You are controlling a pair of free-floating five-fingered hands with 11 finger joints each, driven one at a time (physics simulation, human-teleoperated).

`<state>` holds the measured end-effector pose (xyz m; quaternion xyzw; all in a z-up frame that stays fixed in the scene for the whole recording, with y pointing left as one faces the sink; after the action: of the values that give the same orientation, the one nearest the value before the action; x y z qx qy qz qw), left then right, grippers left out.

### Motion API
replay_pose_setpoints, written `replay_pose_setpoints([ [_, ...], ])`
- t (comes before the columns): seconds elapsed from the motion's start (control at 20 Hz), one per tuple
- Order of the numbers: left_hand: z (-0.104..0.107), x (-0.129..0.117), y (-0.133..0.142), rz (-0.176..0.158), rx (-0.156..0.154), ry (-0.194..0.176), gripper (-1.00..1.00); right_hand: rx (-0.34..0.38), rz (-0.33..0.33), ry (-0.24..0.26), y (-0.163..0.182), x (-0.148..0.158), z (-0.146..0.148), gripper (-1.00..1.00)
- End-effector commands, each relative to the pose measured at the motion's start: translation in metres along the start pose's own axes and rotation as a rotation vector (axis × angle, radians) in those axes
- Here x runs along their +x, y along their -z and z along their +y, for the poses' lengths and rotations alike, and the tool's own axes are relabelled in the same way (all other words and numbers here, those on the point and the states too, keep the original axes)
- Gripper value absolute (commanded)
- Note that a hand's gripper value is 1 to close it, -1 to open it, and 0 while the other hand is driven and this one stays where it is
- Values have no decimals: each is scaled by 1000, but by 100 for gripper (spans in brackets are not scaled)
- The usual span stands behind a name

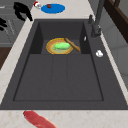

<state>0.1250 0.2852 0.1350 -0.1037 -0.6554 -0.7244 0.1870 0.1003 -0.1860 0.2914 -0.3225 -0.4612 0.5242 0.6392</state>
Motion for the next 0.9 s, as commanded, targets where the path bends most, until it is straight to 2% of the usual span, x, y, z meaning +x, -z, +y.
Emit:
replay_pose_setpoints([
  [0.0, 0, 0, 0, 0, 0, 0, 0, -81, -39, -20, 10, 1, -7, -100],
  [0.3, 0, 0, 0, 0, 0, 0, 0, -153, -77, -14, 27, 1, -11, -100],
  [0.35, 0, 0, 0, 0, 0, 0, 0, -163, -87, -21, 30, 2, -12, -100],
  [0.4, 0, 0, 0, 0, 0, 0, 0, -183, -82, -57, 27, 6, -13, -100],
  [0.45, 0, 0, 0, 0, 0, 0, 0, -223, -76, -70, 21, 5, -17, -100],
  [0.55, 0, 0, 0, 0, 0, 0, 0, -247, -59, -62, 21, 9, -17, -100],
  [0.7, 0, 0, 0, 0, 0, 1, 0, -216, -47, -13, 20, 7, -16, -100],
  [0.85, 0, 0, 0, 0, 1, 1, 0, -223, -54, -9, 21, 8, -19, -100],
])
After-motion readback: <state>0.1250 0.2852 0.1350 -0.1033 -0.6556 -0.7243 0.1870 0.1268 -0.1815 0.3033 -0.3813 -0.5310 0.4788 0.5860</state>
